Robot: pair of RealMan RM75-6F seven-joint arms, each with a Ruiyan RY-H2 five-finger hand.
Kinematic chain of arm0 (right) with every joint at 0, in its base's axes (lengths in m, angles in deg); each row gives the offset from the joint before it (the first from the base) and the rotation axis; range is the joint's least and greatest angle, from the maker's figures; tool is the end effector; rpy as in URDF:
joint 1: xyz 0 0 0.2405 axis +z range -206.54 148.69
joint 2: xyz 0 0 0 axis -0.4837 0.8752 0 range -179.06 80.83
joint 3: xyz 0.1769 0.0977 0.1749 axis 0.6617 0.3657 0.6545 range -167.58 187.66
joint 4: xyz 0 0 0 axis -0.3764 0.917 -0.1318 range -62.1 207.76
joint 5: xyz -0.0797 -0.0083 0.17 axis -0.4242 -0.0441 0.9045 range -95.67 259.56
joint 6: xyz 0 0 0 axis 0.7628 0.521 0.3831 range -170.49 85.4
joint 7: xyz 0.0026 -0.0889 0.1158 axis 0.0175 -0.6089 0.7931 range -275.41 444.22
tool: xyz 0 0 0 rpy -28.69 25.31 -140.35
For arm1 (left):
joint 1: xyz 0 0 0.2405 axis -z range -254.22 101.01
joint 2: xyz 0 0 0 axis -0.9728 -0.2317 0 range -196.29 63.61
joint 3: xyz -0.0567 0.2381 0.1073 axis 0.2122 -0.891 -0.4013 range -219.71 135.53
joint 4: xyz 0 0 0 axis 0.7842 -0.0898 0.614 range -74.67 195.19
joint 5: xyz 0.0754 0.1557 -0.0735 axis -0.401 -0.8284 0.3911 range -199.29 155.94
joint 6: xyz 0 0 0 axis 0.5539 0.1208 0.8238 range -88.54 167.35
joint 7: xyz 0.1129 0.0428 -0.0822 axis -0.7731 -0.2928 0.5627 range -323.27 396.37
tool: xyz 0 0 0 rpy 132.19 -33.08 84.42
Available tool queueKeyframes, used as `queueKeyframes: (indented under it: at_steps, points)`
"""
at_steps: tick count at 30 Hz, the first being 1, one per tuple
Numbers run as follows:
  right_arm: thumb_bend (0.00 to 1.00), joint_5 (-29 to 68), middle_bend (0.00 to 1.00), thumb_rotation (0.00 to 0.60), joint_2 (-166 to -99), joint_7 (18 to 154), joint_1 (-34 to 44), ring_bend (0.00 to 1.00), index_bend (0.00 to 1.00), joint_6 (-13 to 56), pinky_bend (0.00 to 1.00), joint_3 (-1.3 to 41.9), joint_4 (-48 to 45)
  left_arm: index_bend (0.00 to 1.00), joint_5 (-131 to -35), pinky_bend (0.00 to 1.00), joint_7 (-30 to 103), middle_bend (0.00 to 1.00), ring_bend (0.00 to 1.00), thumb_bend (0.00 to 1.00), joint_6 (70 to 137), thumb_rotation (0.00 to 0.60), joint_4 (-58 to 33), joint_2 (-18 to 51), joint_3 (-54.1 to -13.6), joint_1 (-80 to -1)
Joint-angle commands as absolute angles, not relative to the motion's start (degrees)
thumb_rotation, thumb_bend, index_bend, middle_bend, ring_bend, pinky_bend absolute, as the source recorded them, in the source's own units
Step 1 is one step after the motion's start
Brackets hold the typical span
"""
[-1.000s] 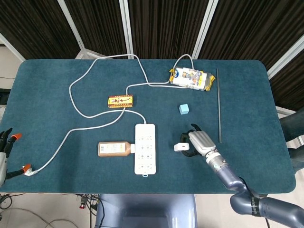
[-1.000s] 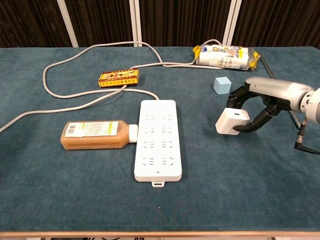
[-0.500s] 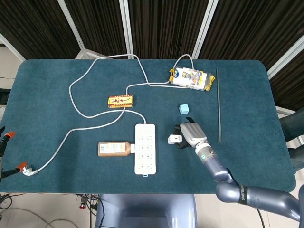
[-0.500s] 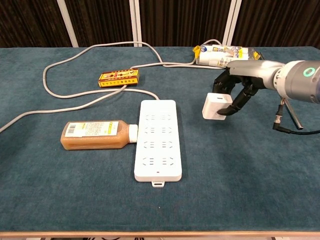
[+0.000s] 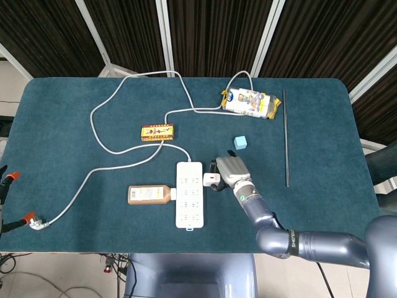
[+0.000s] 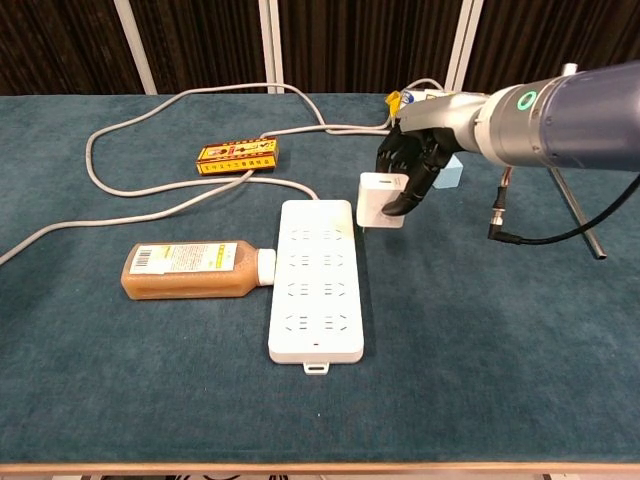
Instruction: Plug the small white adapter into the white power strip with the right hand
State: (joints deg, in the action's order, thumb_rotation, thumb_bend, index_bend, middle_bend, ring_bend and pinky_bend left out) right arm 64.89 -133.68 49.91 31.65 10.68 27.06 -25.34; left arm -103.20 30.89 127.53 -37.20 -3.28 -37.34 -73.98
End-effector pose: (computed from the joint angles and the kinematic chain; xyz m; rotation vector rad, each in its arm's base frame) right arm -0.0759 -0.3734 0.0081 1.7834 -1.3553 0.7654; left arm -0.3094 0.1743 0.1984 -1.2663 -0.8786 -0.8669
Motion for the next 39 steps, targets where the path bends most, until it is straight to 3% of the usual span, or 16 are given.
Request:
queueKeyframes:
  at_steps: [1,13,39]
  points:
    - [0.59,64.02,0.56,0.600,-135.45,50.51,32.41,0.34,0.74,13.20,0.00,27.66,-24.29,0.18,-103.14,0.00,30.83,0.00,0.00,0.09,127.46,0.600,-37.18,-3.26,-37.35,-73.96]
    - [0.59,60.00,0.56,0.600,-139.11,49.97,32.98,0.34,0.74,15.90,0.00,25.20,-20.92,0.18,-102.95,0.00,30.87,0.00,0.00,0.09,127.59,0.600,-37.20,-3.35,-37.21,-74.03]
    - [0.60,62.56,0.56,0.600,-141.75,49.65,35.11,0.34,0.74,13.98,0.00,26.71,-18.72,0.18,-102.61,0.00,31.34,0.00,0.00,0.09,127.29,0.600,-37.12,-3.51,-37.04,-73.94]
